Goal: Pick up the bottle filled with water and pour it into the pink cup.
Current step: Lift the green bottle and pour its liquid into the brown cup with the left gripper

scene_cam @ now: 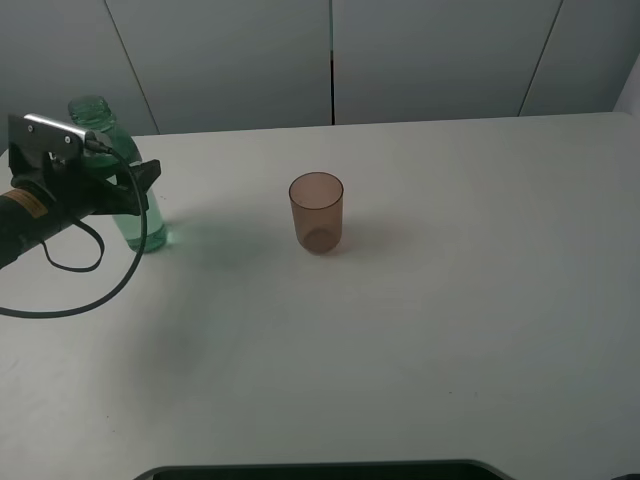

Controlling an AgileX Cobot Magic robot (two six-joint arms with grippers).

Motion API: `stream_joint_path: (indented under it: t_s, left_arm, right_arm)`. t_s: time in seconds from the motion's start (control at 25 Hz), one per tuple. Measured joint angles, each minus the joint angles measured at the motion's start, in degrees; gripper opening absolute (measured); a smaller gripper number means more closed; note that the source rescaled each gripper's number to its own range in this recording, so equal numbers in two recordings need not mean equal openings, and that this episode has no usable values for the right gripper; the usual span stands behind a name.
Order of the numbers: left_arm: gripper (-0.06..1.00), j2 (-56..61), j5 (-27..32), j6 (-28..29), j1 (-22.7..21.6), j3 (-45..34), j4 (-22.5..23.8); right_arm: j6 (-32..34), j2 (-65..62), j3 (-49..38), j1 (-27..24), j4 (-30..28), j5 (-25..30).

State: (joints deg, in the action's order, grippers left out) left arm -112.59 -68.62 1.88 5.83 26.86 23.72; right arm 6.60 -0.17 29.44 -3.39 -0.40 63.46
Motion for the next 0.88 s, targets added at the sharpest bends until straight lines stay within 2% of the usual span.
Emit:
stream_joint_path:
  t_s: [0.16,0.56,0.88]
  left_arm:
    - [0.01,0.00,0.30,2.09,0.00,0.71,1.89]
    - [0.00,1.75,4.81,10.59,1.46,10.25,12.49]
    - [0.00,2.00,20.89,11.25,8.61,22.53,14.54]
  right_arm:
    - [0.00,0.00,0.00,0.00,0.00,0.00]
    - [0.00,0.00,0.00,0.00,0.00,0.00]
    - [0.00,0.00,0.00,0.00,0.00,0.00]
